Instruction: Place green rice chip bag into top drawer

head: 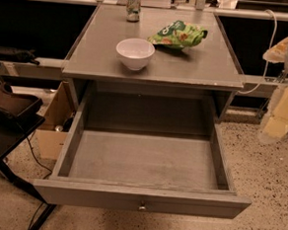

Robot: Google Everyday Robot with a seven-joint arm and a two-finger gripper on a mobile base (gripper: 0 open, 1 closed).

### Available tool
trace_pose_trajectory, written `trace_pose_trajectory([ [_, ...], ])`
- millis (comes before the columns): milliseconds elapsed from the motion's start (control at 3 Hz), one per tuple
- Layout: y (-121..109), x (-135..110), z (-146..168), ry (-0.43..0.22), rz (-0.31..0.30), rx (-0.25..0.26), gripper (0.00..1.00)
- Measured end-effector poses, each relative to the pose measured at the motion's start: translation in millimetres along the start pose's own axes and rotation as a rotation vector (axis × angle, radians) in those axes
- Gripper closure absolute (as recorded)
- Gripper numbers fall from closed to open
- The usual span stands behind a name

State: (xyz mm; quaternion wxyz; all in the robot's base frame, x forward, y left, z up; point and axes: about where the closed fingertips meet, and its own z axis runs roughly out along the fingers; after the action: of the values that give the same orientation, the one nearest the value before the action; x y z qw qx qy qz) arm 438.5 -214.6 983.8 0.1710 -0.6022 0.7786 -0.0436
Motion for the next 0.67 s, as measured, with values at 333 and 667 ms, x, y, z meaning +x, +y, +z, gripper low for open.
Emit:
trace_pose_trajectory([
  [333,0,0,0,0.000,0.000,0.000,0.00],
  [667,-17,-3,9,-0.060,-0.006,0.049,0.00],
])
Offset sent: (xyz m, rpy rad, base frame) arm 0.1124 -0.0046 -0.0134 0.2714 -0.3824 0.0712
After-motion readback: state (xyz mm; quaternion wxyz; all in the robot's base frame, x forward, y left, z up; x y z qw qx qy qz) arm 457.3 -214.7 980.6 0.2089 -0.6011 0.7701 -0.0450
